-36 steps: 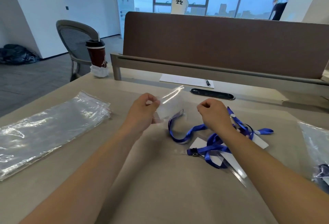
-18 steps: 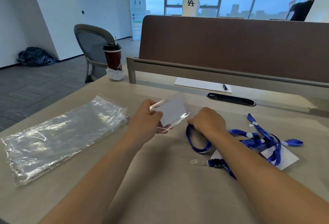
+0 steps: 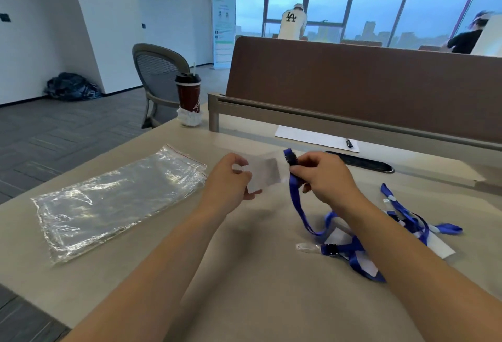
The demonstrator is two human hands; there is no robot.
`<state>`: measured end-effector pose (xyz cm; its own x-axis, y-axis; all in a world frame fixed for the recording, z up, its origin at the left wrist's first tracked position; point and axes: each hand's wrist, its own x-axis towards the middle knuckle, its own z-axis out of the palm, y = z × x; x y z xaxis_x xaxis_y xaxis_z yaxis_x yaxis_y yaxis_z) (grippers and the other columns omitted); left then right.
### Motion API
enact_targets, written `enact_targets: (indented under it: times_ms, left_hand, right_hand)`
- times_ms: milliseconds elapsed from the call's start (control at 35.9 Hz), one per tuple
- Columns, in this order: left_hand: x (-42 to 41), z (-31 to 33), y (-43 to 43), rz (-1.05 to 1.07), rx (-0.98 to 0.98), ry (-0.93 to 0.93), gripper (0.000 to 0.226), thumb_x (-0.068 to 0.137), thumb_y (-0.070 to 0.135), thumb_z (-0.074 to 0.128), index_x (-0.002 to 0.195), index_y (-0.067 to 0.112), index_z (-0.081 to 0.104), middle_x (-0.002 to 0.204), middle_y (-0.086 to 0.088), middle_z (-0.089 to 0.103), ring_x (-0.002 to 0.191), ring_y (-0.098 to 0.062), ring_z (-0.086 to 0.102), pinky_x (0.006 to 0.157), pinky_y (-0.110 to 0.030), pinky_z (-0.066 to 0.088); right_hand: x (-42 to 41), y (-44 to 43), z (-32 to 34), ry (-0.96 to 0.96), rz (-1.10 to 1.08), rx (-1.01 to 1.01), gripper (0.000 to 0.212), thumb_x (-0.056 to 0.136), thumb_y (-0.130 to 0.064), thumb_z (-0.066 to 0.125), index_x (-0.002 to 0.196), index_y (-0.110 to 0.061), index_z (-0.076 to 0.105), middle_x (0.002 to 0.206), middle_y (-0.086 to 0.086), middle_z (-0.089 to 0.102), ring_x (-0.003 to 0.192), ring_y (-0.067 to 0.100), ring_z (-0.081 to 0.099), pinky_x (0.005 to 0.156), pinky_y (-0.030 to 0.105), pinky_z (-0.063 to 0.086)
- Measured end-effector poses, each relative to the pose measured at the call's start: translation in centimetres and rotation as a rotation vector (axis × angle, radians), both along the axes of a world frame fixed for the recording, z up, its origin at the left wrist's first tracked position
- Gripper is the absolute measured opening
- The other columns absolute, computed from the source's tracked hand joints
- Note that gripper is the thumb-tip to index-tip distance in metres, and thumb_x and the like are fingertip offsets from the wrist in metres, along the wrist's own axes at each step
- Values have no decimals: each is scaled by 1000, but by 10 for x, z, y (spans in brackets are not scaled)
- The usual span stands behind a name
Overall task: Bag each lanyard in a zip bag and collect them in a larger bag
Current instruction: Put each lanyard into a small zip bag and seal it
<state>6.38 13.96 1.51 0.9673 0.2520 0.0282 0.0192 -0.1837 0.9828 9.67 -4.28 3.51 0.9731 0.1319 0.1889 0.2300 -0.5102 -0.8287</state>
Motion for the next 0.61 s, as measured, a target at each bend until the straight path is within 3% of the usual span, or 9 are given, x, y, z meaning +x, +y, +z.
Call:
enact_targets:
  times_ms: [139,223,390,501,612]
  left_hand:
    - [-6,7,-10,-43,26,-29,17,95,7,59,109,15,56,108,-10,61,83,-23,68,62,-28,62]
    - [-12,11,-13,-47,-8,-53,11,95,6,59,104,11,59,110,-16,62,92,-30,65,57,-26,60]
    - [-21,19,-11,-105,-23,-44,16,98,6,53,96,21,53,107,-8,61,103,-36,65,78,-49,62]
    - [-24,22,-8,-112,24,-66,9,99,10,55,106,15,55,110,-13,61,99,-33,66,70,-44,63]
    - [-26,22,-7,-152,35,-78,18,97,15,61,112,13,52,105,-14,65,90,-26,69,70,-39,63]
  right_hand:
    - [-19,12,24,-60,129,13,5,93,-12,65,97,-14,67,83,1,71,69,13,69,60,19,57]
    - [-22,19,31,-102,140,-1,7,93,-12,64,99,-12,68,84,1,70,68,12,68,66,22,59]
    - [-20,28,34,-137,123,-50,9,92,-14,66,101,-14,63,92,4,69,74,14,69,74,28,61]
    - [-17,34,28,-171,109,-86,17,91,-14,68,106,-16,60,95,1,66,76,12,65,71,20,57]
    - [-15,37,24,-202,80,-96,15,90,-16,70,100,-19,58,95,1,67,82,17,67,74,25,58]
